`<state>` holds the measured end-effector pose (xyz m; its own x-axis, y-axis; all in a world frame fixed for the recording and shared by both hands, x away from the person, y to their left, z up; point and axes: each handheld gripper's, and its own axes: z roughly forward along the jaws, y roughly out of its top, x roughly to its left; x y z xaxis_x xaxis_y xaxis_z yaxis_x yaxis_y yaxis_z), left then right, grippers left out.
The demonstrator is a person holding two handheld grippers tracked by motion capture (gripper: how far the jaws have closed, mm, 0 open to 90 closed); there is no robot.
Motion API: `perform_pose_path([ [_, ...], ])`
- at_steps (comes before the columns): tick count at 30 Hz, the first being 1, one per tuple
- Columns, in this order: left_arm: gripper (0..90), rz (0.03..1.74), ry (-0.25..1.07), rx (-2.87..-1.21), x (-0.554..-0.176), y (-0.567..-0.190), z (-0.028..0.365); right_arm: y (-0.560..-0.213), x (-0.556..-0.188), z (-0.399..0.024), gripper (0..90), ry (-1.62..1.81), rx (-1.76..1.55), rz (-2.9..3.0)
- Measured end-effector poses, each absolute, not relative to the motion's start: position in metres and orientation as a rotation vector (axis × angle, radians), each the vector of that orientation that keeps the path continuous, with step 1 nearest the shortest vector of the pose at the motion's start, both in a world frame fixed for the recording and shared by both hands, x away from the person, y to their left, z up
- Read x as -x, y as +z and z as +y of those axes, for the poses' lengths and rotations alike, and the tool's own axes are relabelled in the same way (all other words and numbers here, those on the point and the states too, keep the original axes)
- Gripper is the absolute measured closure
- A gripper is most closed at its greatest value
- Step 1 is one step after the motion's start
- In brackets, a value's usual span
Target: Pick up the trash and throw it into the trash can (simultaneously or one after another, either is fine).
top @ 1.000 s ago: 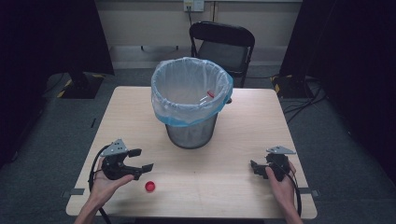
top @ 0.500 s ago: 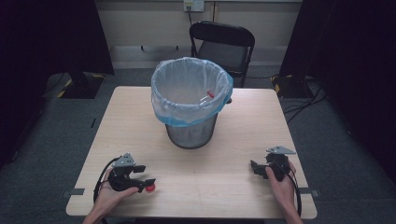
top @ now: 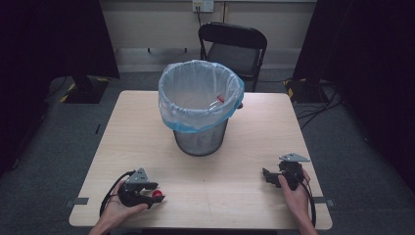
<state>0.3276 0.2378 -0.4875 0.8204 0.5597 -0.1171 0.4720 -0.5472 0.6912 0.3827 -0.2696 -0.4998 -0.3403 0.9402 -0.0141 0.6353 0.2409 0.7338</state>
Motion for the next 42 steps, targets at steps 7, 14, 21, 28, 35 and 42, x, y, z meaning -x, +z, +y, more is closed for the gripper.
perform_pose_path([
  [7, 49.4, 0.695, 0.255, -2.31, -0.321, -0.487, 0.232, -0.5, -0.383, -0.27, 11.0, 0.89, -1.438, 2.062],
  [14, 58.5, 0.706, 0.256, -2.293, -0.322, -0.487, 0.234, -0.5, -0.383, -0.27, 11.0, 0.889, -1.438, 2.062],
  [21, 59.0, 0.72, 0.239, -2.284, -0.323, -0.487, 0.235, -0.5, -0.383, -0.27, 11.0, 0.889, -1.437, 2.063],
  [28, 59.2, 0.722, 0.224, -2.276, -0.324, -0.487, 0.236, -0.5, -0.383, -0.27, 11.0, 0.889, -1.437, 2.062],
  [35, 59.2, 0.739, 0.201, -2.259, -0.326, -0.487, 0.238, -0.5, -0.383, -0.27, 11.0, 0.889, -1.438, 2.062],
  [42, 59.2, 0.77, 0.184, -2.198, -0.328, -0.484, 0.242, -0.5, -0.383, -0.27, 11.0, 0.889, -1.438, 2.063],
])
